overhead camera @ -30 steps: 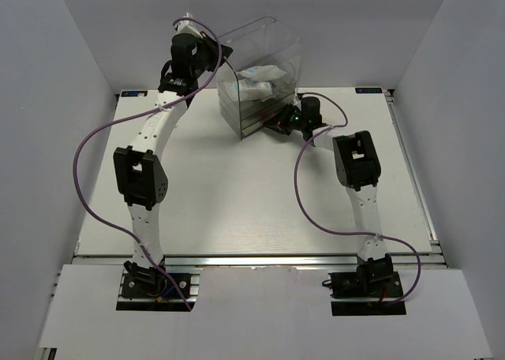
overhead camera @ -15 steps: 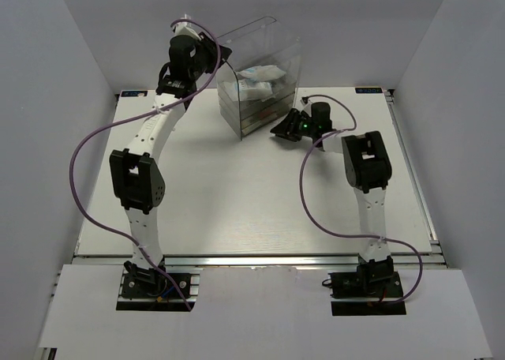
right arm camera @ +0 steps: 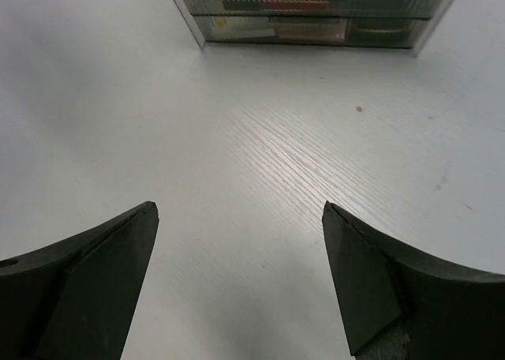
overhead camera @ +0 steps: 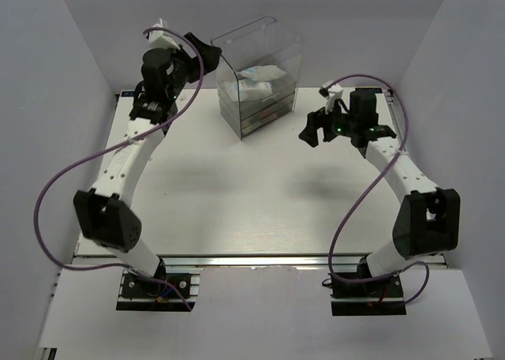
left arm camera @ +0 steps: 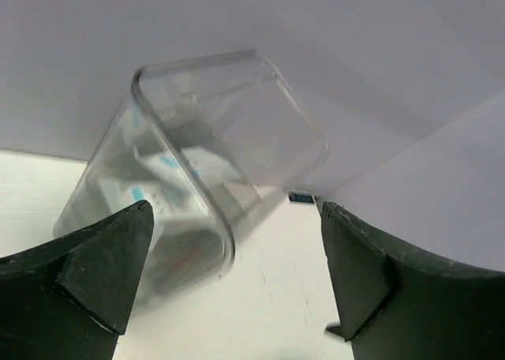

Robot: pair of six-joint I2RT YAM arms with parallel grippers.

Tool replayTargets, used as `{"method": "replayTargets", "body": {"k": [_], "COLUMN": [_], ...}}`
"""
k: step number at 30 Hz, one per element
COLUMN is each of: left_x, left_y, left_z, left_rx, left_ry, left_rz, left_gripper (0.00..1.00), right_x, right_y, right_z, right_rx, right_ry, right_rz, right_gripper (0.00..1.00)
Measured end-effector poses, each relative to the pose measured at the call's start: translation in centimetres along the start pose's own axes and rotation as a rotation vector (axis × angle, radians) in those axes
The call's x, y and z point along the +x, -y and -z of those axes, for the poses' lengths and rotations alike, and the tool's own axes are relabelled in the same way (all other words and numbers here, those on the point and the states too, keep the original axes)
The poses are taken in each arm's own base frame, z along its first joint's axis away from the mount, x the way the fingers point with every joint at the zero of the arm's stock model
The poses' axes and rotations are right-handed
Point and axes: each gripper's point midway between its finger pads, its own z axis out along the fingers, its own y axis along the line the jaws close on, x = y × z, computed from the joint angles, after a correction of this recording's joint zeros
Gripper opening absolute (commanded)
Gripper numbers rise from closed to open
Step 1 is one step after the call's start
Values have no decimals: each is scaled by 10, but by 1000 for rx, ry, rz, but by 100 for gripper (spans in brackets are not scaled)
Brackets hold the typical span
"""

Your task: Organize the makeup

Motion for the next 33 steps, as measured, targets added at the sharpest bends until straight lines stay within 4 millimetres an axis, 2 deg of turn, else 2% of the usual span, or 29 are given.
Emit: {"method": "replayTargets", "body": {"k": [3,8,11,14,19,24,33], "left_x": [5,24,46,78,116,126,150], "left_y": [3,-2,-12,-31,-53,-56,-59], "left_z": [48,113,144,168,188,193,197], "left_rx": [29,55,61,43,16,25,35], "left_ry": [6,-7,-33,-84,-155,-175,-226], "left_rz": [-15,-25,-22,-10,14,19,21], "left_gripper": [98,98,98,98,98,98,98], "right_x": [-5,11,14,19,28,26,42], "right_y": [6,33,49,52,55,53,48], "right_z": [30,71,88,93,102,113,123], "right_rx": [49,172,262,299,317,338,362], "right_ry": [-7,-15,-20,-38,-60,-40,-56], "right_rz": [45,-47,-104,-132,-186,-177,-169], "right_gripper": [89,89,89,89,90,89,89]}}
